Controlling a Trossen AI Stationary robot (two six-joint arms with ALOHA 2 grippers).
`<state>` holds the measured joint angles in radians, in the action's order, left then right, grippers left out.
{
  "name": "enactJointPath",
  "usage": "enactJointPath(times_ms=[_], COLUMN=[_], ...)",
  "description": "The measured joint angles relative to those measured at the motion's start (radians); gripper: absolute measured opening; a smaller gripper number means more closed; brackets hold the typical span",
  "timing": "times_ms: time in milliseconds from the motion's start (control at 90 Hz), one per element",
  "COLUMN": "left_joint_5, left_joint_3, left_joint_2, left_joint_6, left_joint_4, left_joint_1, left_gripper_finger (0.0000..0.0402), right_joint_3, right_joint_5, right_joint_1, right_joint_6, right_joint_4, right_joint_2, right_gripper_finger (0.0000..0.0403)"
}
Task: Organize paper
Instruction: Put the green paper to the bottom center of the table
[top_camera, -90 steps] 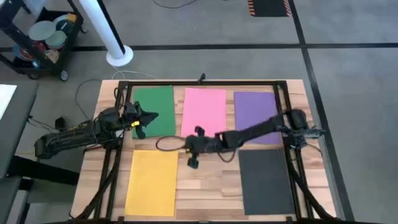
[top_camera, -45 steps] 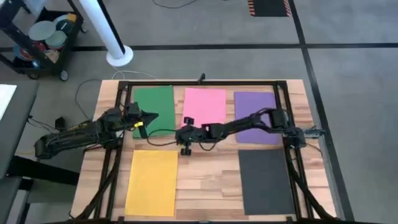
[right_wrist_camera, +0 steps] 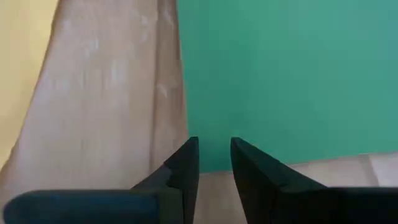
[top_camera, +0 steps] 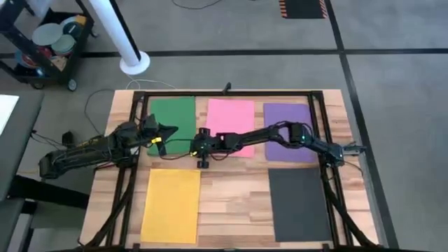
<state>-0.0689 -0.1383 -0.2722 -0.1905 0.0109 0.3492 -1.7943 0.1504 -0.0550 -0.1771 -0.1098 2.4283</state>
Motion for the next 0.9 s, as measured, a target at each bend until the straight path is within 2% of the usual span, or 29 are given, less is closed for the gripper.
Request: enactJointPath(times_ms=[567, 900], left_joint_5=[0.000, 0.000], left_joint_3=[0.000, 0.000], left_joint_2=[0.000, 0.000], left_joint_6=[-0.005, -0.007], left_joint_4=[0.011, 0.030], left_joint_1=[0.000, 0.000], left_gripper_finger=[0.0000, 0.0000], right_joint_3=[-0.001, 0.000], right_joint_5=[-0.022, -0.013], right_joint_1=[0.021, -0.008], right_joint_6=[0.004, 0.019], right_joint_4=[0.020, 0.020], right_joint_2=[-0.002, 0.000], right_gripper_finger=[0.0092, 0.0092])
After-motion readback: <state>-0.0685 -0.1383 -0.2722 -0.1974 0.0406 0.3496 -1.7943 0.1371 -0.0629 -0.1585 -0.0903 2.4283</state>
